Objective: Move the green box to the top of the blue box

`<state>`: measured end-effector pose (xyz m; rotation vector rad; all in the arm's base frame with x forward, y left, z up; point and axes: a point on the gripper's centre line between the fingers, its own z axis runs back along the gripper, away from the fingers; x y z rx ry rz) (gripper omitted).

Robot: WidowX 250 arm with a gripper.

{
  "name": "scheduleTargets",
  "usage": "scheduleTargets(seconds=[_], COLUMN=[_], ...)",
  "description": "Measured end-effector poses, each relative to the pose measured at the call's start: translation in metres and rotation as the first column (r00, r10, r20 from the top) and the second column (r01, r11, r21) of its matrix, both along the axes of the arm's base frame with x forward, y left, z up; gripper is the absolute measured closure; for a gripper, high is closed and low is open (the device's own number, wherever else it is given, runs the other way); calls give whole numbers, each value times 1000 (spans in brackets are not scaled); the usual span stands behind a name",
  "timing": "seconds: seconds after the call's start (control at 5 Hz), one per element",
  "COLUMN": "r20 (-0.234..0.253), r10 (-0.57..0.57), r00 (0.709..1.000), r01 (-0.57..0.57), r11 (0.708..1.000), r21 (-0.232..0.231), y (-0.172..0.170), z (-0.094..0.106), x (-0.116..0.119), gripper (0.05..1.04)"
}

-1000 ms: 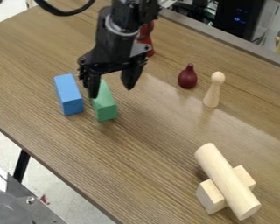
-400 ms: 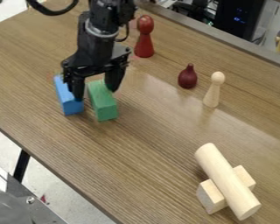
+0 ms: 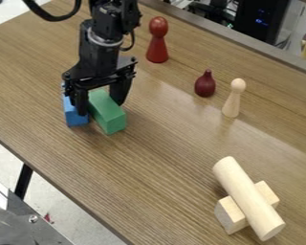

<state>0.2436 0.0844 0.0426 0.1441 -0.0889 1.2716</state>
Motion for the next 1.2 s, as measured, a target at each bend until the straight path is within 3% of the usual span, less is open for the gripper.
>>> scheduleTargets(seconds=[0.2,0.4,0.6,0.8,1.0,1.2], r20=[3,0,1,-8,65,76], r10=[40,89,112,128,126,134], r00=[999,996,994,992,990,988], r01=[-40,-89,-112,-128,-128,-139], r11=[999,996,994,992,991,988], r21=[-3,-1,-1,9,35,68], y=[9,14,14,14,18,24], z=[1,1,1,5,37,56], x=[-2,-5,-5,-6,5,3], gripper=[133,392,578,583,583,583])
